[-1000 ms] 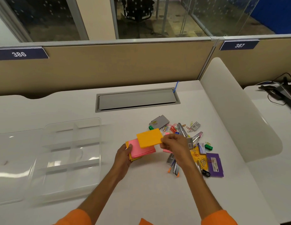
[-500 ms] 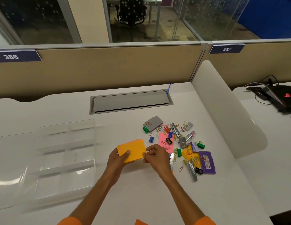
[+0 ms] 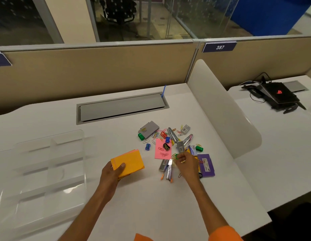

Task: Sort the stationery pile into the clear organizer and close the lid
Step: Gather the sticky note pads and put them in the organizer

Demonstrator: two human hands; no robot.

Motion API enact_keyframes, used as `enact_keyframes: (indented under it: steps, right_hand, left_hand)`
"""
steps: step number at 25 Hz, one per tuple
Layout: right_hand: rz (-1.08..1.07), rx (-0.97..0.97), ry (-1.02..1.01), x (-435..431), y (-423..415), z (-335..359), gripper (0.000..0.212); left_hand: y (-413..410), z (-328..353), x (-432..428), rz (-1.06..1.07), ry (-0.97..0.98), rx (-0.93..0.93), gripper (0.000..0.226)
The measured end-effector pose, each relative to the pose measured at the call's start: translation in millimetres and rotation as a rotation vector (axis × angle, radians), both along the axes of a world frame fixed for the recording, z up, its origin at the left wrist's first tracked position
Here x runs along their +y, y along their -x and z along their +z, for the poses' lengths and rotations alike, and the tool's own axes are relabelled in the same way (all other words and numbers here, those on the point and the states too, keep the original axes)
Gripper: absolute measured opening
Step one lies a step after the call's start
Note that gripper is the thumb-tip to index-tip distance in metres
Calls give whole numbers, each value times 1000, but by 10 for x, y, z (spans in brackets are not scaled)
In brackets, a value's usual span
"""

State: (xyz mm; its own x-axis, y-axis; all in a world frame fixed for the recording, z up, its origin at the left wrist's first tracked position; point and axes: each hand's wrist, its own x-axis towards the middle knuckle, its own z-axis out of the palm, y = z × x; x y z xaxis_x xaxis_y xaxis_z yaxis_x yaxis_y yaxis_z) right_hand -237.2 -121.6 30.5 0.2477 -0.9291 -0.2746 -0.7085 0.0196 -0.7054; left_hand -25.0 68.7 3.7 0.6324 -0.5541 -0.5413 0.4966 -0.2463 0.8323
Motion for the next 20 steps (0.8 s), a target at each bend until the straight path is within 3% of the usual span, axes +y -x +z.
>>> enact_keyframes:
  steps: [4,7,10,12,20]
  right_hand:
    - [-53,41,34,-220,209,-42,16]
    - [3,50,34,-247,100,-54,18]
    - [89,32,89,-214,-100,-89,21]
    - [111,57,131,-176,-244,-117,25]
    - [-33,280,176,-155,-578,-149,22]
  left_hand:
    - [23,-49,-39,-4,2,32,58]
    - [36,-61,-39,3,4,36,59]
    - [22,-46,-16,-1,1,14,74]
    - [0,-50,-2,2,-5,18,68]
    - [-46,-76,50,27,-11,33,65]
